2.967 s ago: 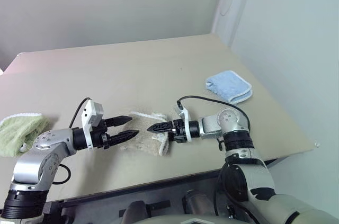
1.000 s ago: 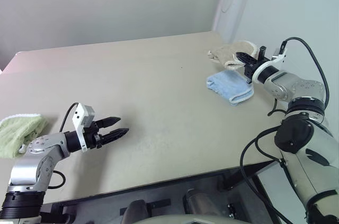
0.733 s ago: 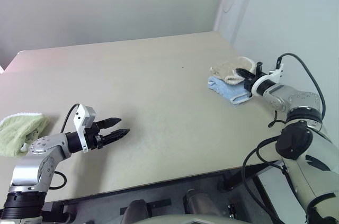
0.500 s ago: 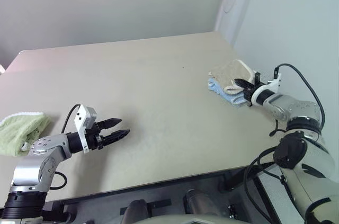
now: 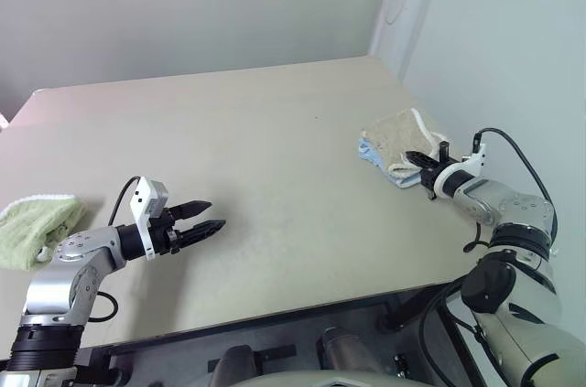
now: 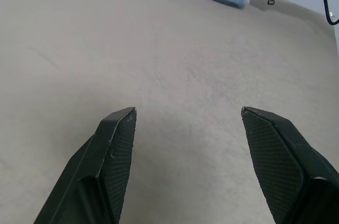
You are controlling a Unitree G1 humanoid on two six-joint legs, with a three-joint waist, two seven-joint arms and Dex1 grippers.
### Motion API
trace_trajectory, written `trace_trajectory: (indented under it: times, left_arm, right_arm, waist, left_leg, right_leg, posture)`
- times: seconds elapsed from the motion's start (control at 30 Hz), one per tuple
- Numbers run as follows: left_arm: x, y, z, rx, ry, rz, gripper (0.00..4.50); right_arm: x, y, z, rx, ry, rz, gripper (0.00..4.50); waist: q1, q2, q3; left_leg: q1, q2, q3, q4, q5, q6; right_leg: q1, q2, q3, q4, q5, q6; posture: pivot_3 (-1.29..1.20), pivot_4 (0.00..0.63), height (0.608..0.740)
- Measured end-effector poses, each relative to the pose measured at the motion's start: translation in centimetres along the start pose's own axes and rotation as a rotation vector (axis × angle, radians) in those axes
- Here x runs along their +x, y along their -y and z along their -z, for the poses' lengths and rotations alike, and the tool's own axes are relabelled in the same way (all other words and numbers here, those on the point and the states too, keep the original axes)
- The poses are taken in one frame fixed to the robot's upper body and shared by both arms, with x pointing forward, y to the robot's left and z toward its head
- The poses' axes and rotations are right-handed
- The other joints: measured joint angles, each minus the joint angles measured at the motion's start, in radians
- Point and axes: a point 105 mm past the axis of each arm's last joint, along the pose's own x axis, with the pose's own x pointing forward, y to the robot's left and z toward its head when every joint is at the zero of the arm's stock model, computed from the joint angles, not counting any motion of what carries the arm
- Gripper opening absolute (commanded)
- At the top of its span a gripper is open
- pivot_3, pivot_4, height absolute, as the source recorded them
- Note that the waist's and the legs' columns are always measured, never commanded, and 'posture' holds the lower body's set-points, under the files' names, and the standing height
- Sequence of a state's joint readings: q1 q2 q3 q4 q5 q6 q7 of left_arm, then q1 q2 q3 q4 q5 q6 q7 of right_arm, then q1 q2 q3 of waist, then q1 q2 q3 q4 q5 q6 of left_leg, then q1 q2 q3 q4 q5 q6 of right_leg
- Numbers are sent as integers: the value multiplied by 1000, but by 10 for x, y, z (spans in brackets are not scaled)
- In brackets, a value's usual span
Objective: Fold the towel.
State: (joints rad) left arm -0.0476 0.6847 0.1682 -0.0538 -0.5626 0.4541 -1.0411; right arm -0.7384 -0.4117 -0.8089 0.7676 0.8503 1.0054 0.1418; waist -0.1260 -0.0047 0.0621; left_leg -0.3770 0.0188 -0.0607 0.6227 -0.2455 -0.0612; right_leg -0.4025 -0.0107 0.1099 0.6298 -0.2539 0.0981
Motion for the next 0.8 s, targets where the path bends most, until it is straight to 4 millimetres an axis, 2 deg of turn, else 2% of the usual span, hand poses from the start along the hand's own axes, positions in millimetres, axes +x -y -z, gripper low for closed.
trace_trajectory:
  times: [0.2, 0.3, 0.5, 0.63, 0.8]
  left_arm:
    - [2, 2, 7, -6, -30, 3, 3359]
    - [2, 2, 7, -4, -30, -3, 3359]
    - [2, 4, 10, -13, -43, -7, 3359]
    - [1, 5, 11, -18, -47, -6, 3359]
    - [1, 5, 11, -20, -47, -6, 3359]
  right_arm:
    - [0, 4, -7, -7, 54, 34, 23]
    - [0, 8, -14, -11, 104, 66, 891]
    - [0, 17, -19, -1, 150, 112, 3033]
    - [0, 10, -18, 17, 130, 71, 4455]
    - [-1, 4, -17, 61, 106, 26, 4455]
  waist:
    - [-1, 0, 0]
    - [0, 0, 0]
    - [-1, 0, 0]
    - [-1, 0, 0]
    - [-2, 0, 0]
  left_leg:
    - [1, 0, 0, 0, 0, 0]
    - [1, 0, 0, 0, 0, 0]
    - [1, 0, 0, 0, 0, 0]
    - [3, 0, 0, 0, 0, 0]
    - [3, 0, 0, 0, 0, 0]
  right_leg:
    - [0, 0, 0, 0, 0, 0]
    - [1, 0, 0, 0, 0, 0]
    - [1, 0, 0, 0, 0, 0]
    - [3, 0, 0, 0, 0, 0]
    - [3, 0, 0, 0, 0, 0]
  posture:
    - [0, 0, 740]
    - [0, 0, 740]
    - [0, 0, 740]
    - [0, 0, 740]
    - [0, 0, 740]
